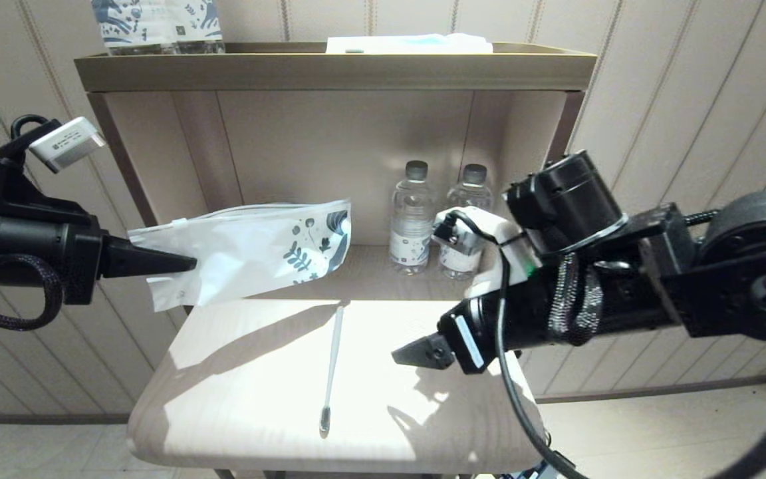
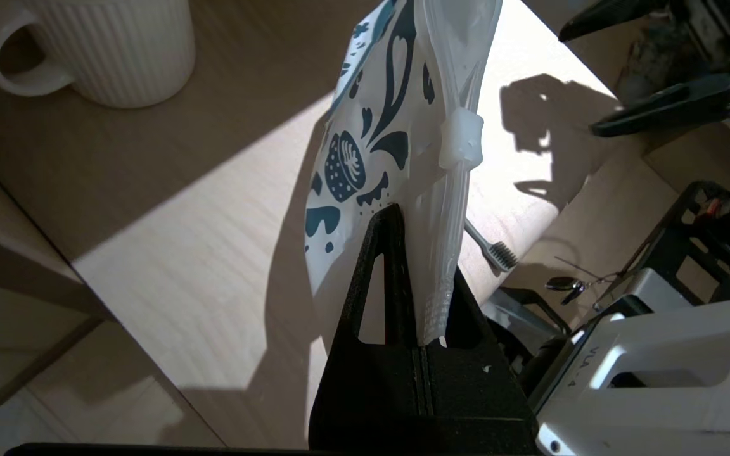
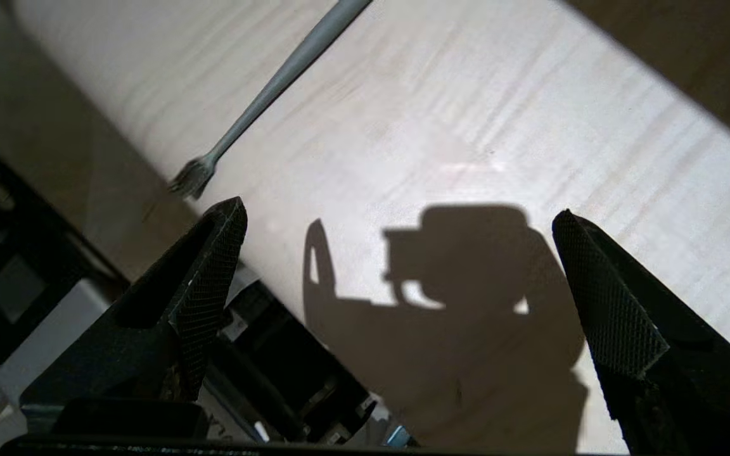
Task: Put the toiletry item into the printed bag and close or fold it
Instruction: Pick up the toothpaste
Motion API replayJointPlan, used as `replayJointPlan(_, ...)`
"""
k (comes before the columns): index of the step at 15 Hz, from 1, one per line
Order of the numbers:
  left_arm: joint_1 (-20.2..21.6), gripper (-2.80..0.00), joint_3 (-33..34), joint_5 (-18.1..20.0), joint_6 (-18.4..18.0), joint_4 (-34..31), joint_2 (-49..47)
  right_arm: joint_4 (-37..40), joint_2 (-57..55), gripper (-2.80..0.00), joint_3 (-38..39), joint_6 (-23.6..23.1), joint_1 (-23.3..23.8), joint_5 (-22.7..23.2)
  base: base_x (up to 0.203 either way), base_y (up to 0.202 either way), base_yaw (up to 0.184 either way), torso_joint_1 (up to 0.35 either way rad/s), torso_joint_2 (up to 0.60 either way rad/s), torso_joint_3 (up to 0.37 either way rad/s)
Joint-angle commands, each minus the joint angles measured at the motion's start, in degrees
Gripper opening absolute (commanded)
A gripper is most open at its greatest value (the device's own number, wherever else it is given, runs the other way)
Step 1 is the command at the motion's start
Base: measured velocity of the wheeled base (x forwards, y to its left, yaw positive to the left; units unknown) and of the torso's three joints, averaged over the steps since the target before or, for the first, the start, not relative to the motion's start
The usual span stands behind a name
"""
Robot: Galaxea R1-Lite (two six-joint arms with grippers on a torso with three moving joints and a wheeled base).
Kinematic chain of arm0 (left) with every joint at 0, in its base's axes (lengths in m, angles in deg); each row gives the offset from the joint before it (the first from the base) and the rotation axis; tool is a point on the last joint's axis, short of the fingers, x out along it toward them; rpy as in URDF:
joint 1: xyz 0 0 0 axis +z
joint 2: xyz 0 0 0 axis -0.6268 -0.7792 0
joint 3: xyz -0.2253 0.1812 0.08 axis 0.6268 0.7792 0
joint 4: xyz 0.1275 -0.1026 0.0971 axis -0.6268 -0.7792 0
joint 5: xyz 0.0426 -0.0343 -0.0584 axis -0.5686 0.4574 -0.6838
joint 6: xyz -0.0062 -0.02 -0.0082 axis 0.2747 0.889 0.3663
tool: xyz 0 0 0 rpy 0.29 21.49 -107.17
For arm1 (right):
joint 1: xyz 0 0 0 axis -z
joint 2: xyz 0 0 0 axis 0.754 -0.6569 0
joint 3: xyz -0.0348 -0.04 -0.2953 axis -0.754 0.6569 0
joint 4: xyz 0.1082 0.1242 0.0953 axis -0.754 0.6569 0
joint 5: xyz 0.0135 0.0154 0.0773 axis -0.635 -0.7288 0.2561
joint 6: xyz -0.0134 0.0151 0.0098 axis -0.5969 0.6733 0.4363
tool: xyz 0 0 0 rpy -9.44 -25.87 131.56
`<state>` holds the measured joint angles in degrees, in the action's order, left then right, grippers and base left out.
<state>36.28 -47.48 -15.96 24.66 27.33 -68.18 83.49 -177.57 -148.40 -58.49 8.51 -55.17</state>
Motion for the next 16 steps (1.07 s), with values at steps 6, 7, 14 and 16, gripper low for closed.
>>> replayJointPlan(6, 0.34, -2.80, 5.66, -1.90, 2.21, 7.18, 2.67, 9.58, -11.38, 0.00, -19.67, 7.87, -7.67, -12.10, 0.000, 0.000, 0.000, 0.000, 0.00, 0.000)
replayJointPlan(7, 0.34, -2.80, 5.84, -1.89, 2.07, 8.38, 2.53, 11.33, -13.50, 0.00, -23.66, 8.52, -9.01, -12.91, 0.000, 0.000, 0.000, 0.000, 0.00, 0.000)
replayJointPlan(14, 0.34, -2.80, 5.11, -1.76, 1.47, 8.74, 1.72, 19.11, -28.54, 0.00, -35.45, 10.95, -13.18, -15.68, 0.000, 0.000, 0.000, 0.000, 0.00, 0.000)
replayJointPlan(16, 0.29, -2.80, 3.98, -1.33, 1.69, 8.69, 2.05, 18.98, -29.68, 0.00, -35.48, 12.02, -12.05, -17.64, 0.000, 0.000, 0.000, 0.000, 0.00, 0.000)
